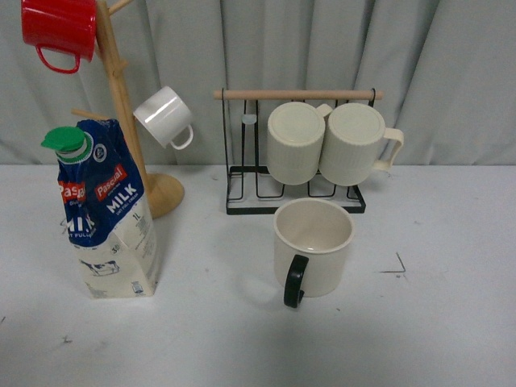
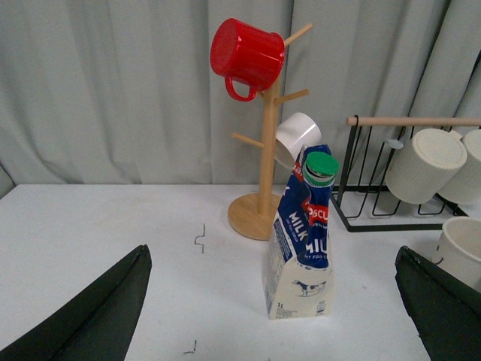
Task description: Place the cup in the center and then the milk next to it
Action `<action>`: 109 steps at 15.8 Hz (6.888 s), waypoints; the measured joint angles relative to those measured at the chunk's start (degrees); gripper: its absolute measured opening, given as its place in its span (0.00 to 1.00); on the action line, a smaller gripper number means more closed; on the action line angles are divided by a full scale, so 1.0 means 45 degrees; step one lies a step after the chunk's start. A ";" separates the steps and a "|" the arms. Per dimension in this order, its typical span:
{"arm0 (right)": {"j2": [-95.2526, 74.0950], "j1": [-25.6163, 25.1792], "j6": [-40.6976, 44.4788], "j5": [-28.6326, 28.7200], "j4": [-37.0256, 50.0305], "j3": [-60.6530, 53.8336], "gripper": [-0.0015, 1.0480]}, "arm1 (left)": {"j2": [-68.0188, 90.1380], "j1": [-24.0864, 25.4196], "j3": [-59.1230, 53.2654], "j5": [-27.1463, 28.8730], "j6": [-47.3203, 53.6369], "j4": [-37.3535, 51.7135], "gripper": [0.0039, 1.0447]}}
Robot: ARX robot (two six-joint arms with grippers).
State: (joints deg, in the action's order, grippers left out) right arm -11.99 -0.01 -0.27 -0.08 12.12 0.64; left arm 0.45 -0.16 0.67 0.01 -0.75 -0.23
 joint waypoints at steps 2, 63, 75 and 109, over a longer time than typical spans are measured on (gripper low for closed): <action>0.0437 0.0000 0.0000 0.0000 -0.0432 0.0000 0.02 | 0.0000 0.0000 0.0000 0.0000 0.0000 0.0000 0.94; 0.2608 0.0000 0.0029 0.0019 -0.2739 0.0005 0.94 | 2.3159 -0.5974 1.1638 0.2390 -0.2084 0.4833 0.02; 0.2608 0.0000 0.0029 0.0019 -0.2739 0.0005 0.94 | 2.3970 -0.6411 1.1827 0.2987 -0.2137 0.5469 0.08; 0.2608 0.0000 0.0029 0.0019 -0.2739 0.0005 0.94 | 0.7422 0.0019 0.0724 0.0000 -0.0019 0.6591 0.01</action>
State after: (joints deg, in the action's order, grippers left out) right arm -0.25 -0.01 -0.14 0.01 -0.21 0.67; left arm 33.85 -0.08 3.92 0.01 -0.84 29.43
